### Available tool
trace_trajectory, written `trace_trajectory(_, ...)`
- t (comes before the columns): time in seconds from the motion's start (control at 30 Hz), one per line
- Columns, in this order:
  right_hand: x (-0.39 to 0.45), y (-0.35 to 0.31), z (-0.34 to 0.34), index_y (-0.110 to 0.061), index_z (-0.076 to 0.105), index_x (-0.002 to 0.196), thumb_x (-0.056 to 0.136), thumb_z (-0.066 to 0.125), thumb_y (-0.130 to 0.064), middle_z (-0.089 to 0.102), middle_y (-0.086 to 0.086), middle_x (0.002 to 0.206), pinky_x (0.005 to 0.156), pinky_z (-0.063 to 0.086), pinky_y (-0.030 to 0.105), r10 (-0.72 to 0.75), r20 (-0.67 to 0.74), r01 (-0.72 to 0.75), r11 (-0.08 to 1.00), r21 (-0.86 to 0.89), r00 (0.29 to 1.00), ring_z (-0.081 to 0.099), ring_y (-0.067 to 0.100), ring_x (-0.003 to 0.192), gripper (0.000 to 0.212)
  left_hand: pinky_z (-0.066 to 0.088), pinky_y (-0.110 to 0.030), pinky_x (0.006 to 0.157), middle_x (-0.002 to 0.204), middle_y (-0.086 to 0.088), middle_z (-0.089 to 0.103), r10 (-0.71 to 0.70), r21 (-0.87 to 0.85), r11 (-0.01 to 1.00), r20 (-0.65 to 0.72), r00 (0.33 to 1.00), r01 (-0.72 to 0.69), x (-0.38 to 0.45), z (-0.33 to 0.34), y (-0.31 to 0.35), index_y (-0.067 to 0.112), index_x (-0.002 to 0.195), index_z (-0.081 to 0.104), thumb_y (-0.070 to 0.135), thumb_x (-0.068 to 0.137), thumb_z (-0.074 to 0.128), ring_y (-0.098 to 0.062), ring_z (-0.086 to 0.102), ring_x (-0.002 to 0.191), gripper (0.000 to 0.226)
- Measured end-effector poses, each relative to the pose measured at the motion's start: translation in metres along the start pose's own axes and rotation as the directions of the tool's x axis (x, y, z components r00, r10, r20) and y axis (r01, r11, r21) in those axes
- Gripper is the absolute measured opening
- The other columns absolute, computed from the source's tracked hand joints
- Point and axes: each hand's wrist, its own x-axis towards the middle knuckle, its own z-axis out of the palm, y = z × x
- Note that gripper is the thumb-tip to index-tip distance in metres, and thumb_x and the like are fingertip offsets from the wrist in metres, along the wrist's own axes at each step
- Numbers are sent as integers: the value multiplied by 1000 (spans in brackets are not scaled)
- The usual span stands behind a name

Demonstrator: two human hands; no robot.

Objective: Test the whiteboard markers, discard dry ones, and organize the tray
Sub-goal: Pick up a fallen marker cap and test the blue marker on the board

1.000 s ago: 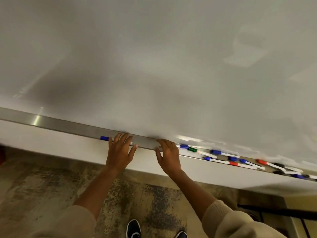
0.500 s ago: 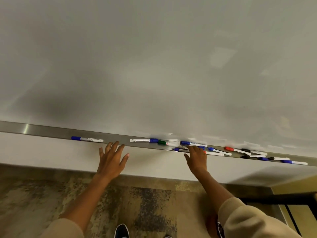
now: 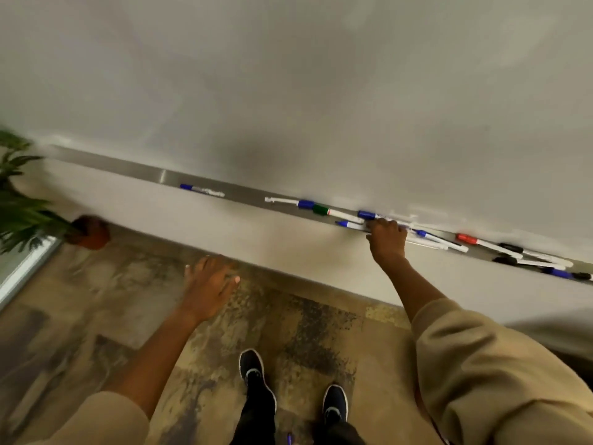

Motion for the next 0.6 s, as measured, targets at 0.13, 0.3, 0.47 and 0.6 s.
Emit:
trace_trajectory(0.13, 5, 2, 4, -21, 61, 128, 96, 56, -8, 60, 9, 126, 104, 37, 49, -5, -59, 7, 999, 34, 998, 50, 34, 123, 34, 15, -62, 110, 147, -11, 43, -68, -32, 997, 36, 997, 69, -45, 5, 5, 17, 134, 54, 67, 82, 16, -33, 31, 139, 81)
trace_trajectory(0.3, -1, 0, -1, -21, 67, 125, 98, 57, -13, 66, 14, 116, 96, 41, 49, -26, -182, 53, 988, 148, 983, 56, 39, 111, 30, 15, -64, 111, 146, -9, 43, -126, -56, 990, 77, 989, 131, -82, 17, 1, 19, 133, 54, 68, 83, 16, -30, 32, 138, 79)
trace_trajectory(0.47, -30, -12, 1, -14, 71, 120, 91, 68, -14, 71, 16, 103, 79, 52, 43, 6, -307, 141, 879, 455, 952, 65, 37, 96, 29, 12, -61, 113, 152, -9, 35, -134, -69, 987, 148, 980, 145, -100, 30, -1, 21, 138, 50, 58, 97, 36, -30, 25, 143, 57)
trace_trajectory(0.6, -76, -36, 2, -10, 70, 121, 93, 69, -14, 68, 4, 99, 69, 42, 19, 72, -243, 136, 664, 735, 967, 59, 20, 84, 29, 18, -56, 114, 152, -10, 36, -107, -142, 981, 153, 982, 129, -105, 45, -3, 21, 139, 49, 51, 99, 40, -31, 25, 144, 50)
